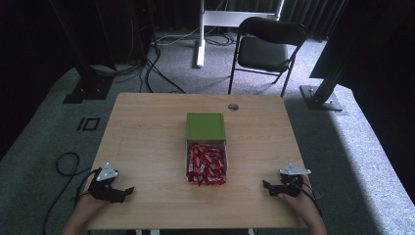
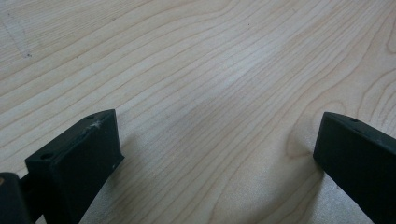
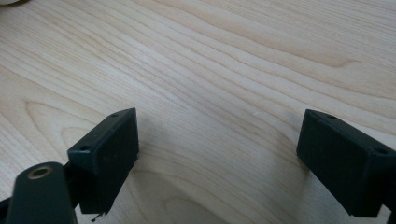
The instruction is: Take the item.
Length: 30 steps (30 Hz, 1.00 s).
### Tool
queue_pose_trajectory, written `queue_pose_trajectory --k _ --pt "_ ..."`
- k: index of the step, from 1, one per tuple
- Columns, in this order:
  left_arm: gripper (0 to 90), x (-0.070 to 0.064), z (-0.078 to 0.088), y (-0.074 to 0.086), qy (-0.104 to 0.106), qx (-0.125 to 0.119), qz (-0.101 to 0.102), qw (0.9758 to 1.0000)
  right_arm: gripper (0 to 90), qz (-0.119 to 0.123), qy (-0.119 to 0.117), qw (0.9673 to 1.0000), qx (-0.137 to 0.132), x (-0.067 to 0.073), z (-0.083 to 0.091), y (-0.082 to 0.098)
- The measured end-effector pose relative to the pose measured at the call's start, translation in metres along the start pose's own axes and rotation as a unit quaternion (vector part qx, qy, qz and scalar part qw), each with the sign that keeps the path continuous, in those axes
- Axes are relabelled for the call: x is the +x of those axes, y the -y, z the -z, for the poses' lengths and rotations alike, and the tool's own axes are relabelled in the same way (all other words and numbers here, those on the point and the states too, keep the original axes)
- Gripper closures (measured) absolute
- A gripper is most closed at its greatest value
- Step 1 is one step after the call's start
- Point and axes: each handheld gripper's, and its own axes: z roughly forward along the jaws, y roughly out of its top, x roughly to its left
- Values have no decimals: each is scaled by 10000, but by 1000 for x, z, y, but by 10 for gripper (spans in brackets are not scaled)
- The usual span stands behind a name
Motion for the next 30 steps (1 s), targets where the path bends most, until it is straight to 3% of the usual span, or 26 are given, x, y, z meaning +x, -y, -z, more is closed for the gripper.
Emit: queue_pose_trajectory --k 30 --pt "16 0 0 0 1 0 1 10000 128 -72 76 9999 -3 2 -1 -1"
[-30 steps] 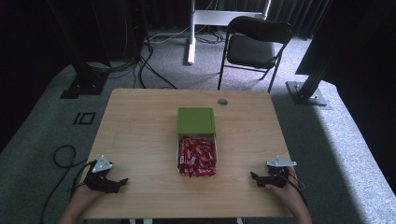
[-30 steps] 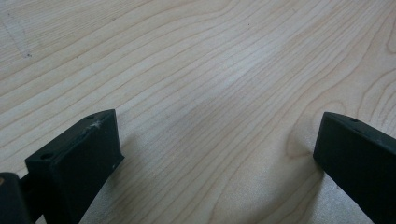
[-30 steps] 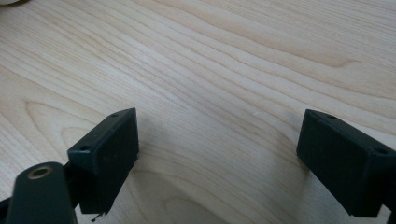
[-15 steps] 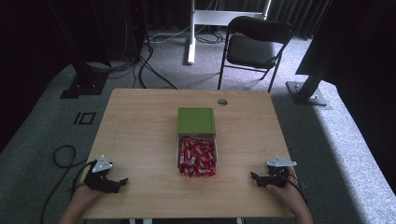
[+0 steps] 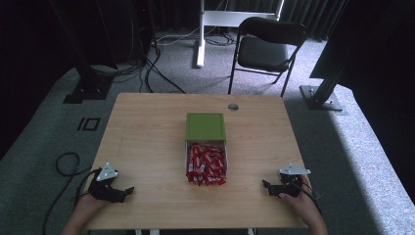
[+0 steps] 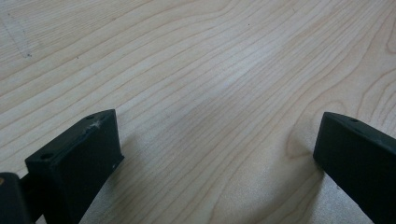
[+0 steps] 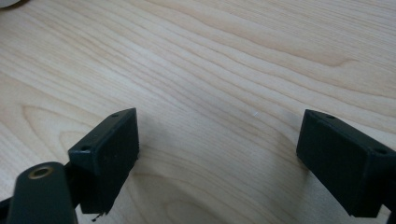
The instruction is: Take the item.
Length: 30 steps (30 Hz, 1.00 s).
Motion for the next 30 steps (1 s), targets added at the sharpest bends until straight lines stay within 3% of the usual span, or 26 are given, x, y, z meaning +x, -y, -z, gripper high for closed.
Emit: queue_pose_trajectory --k 9,19,30 --pt "16 0 0 0 1 1 -2 10000 157 -197 58 9998 28 0 -1 -4" --pt "16 0 0 0 0 1 -3 10000 157 -70 76 9999 -39 3 2 -16" --pt "16 0 0 0 1 2 -4 10000 157 -132 50 9996 -239 5 10 -34"
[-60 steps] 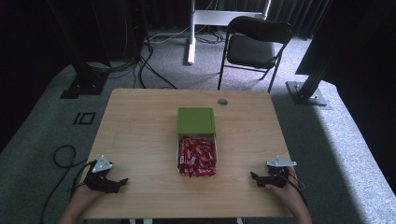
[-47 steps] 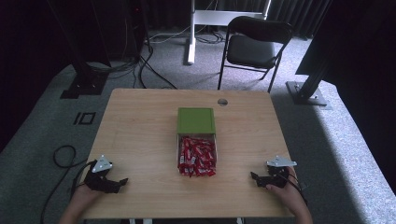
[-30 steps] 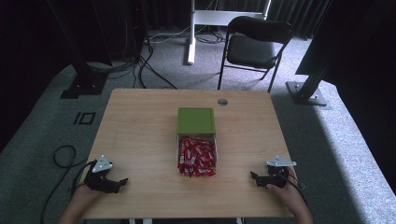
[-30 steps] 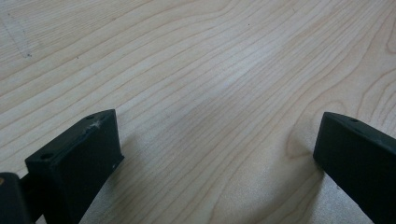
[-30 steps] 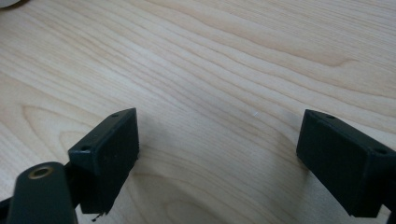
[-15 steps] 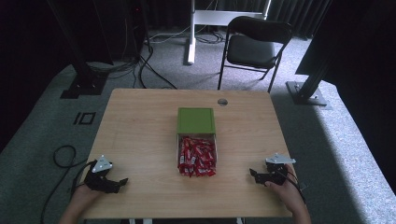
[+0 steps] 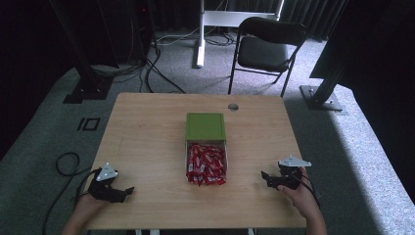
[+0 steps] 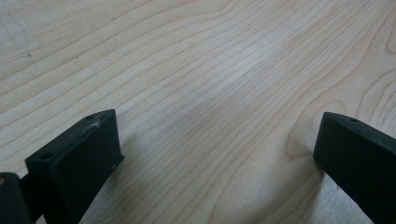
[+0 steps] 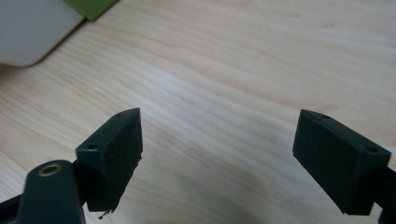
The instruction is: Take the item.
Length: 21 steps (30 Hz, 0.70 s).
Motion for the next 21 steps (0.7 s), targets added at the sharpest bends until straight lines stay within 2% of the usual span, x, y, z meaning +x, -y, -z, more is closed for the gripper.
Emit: queue_pose_trajectory --k 10,21 --pt "16 0 0 0 -1 -2 3 10000 158 51 -20 9998 -216 5 5 -17" --pt "16 0 0 0 0 -1 1 10000 157 78 -148 9985 -519 15 9 -38"
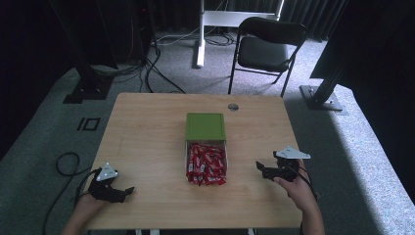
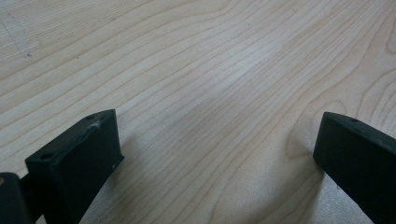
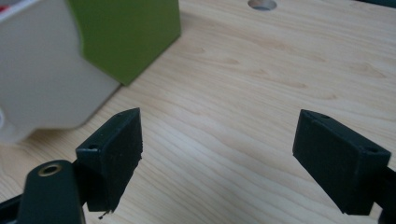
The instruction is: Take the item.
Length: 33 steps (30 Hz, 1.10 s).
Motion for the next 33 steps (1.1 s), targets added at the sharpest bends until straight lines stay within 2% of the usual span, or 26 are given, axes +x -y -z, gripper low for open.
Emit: queue_pose_trajectory --k 5,13,22,23,25,26,28,30,32,33 --pt "16 0 0 0 -1 -1 1 10000 157 -28 -81 9999 -116 6 0 -7" --pt "16 0 0 0 0 1 -1 10000 157 80 -108 9997 -226 14 3 -19" --pt "16 0 0 0 -2 -1 0 10000 157 278 -216 9987 -381 29 5 -36" --pt "16 0 0 0 0 1 -3 10000 157 373 -150 9985 -383 32 4 -39" --pt "16 0 0 0 -1 1 -1 10000 158 406 -134 9984 -372 34 3 -41" --pt "16 0 0 0 -1 0 -1 10000 158 277 -336 9979 -474 38 3 -44" --pt "16 0 0 0 -2 1 -2 10000 158 278 -423 9973 -531 40 3 -45" --pt "16 0 0 0 -2 -2 2 10000 158 391 -463 9964 -593 49 2 -52" --pt "16 0 0 0 -1 0 0 10000 158 391 -463 9964 -593 49 2 -52" --pt "16 0 0 0 -1 0 -1 10000 157 419 -555 9954 -660 56 1 -58"
